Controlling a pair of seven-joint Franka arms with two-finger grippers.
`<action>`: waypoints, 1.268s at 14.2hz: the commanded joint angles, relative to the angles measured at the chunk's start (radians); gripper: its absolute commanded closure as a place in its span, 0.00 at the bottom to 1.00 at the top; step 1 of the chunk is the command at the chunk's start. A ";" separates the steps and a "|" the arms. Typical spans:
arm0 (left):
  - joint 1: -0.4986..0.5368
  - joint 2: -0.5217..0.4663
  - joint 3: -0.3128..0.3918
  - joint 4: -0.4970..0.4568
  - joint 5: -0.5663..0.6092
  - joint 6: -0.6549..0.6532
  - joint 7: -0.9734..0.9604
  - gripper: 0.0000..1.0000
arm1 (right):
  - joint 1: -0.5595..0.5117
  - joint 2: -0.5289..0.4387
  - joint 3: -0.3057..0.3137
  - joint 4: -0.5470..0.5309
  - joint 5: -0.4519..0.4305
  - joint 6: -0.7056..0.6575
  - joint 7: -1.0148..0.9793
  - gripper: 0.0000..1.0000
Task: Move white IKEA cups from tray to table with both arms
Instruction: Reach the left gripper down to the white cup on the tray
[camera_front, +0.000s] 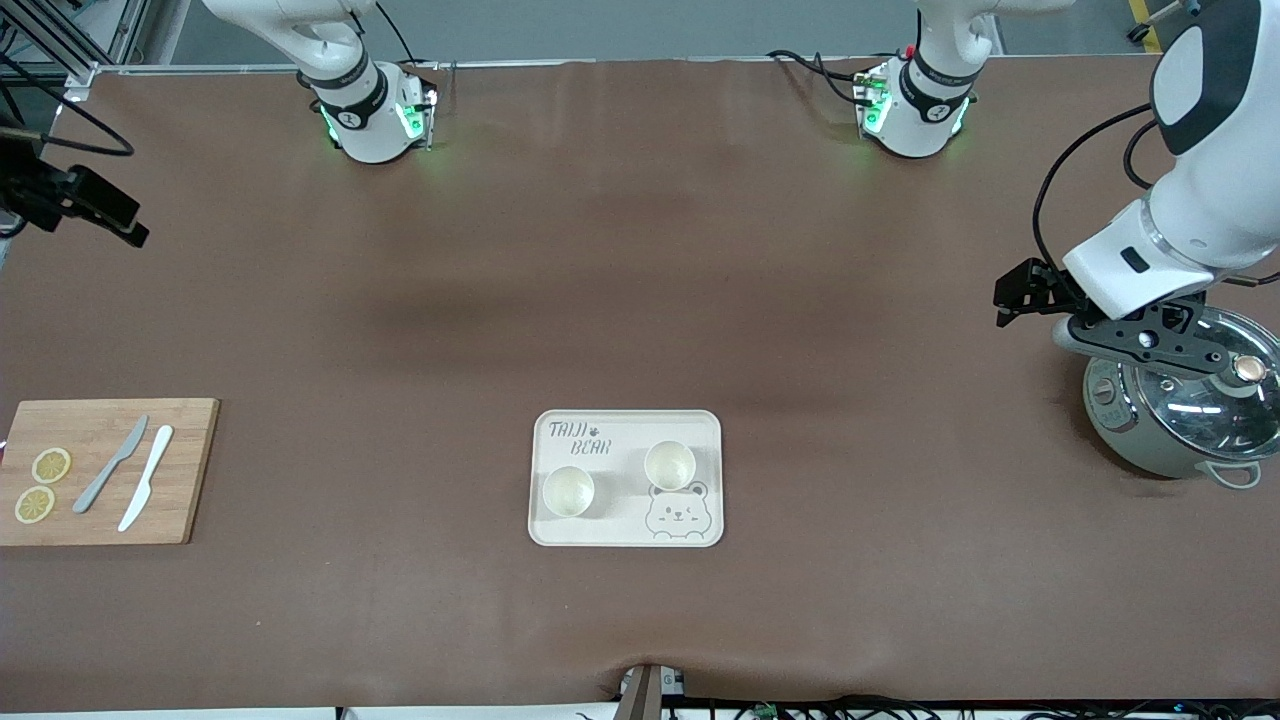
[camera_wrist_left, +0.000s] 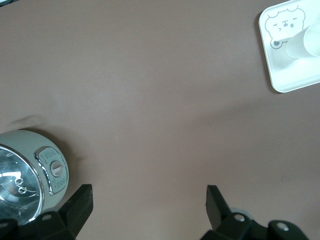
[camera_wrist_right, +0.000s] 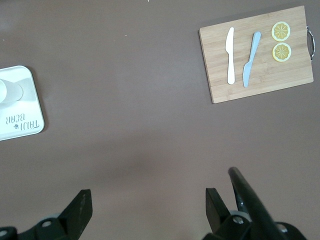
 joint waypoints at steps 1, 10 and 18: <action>-0.004 0.002 -0.005 0.003 0.024 -0.006 -0.033 0.00 | -0.008 0.045 0.015 0.009 0.012 0.003 0.044 0.00; -0.099 0.340 -0.048 0.231 0.009 0.165 -0.254 0.00 | -0.024 0.062 0.009 0.095 0.009 0.017 0.087 0.00; -0.404 0.670 0.097 0.463 0.008 0.300 -0.512 0.00 | -0.021 0.131 0.011 0.093 -0.014 0.030 0.085 0.00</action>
